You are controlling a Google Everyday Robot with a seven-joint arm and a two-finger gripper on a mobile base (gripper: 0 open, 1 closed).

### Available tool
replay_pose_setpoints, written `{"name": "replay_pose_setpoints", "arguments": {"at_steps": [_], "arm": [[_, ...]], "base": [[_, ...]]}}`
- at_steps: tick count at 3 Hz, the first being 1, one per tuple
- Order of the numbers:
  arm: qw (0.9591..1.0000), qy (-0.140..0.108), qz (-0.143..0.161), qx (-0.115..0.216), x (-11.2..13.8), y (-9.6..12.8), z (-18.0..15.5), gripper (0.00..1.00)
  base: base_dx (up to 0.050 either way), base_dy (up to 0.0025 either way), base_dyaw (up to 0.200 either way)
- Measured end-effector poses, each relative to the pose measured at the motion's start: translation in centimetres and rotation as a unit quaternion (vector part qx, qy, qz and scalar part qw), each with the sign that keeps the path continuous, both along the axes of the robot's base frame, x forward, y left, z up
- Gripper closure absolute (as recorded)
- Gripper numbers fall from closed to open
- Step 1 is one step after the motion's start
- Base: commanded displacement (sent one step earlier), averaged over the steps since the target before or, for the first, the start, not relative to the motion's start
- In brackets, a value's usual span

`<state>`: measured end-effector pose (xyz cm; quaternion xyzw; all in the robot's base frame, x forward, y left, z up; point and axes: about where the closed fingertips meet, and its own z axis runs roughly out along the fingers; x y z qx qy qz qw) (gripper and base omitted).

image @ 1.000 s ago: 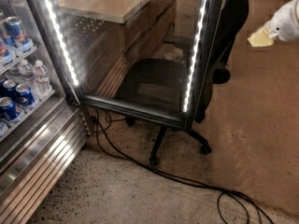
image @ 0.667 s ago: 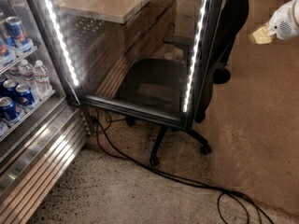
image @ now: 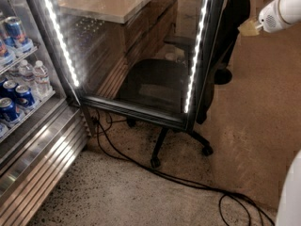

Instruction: Close right fridge door

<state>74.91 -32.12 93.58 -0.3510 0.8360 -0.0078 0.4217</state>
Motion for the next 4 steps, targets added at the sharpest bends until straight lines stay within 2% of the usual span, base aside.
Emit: {"name": "replay_pose_setpoints", "arguments": {"at_steps": [2, 3, 4], "arm": [[0.9992, -0.016, 0.031, 0.021, 3.5, 3.4, 0.5, 1.0], [0.9978, -0.025, 0.04, 0.046, 4.3, 4.1, 0.5, 1.0], [0.9978, -0.025, 0.04, 0.046, 4.3, 4.1, 0.5, 1.0]], "base": [[0.0, 0.0, 0.0], [0.0, 0.0, 0.0], [0.0, 0.0, 0.0]]}}
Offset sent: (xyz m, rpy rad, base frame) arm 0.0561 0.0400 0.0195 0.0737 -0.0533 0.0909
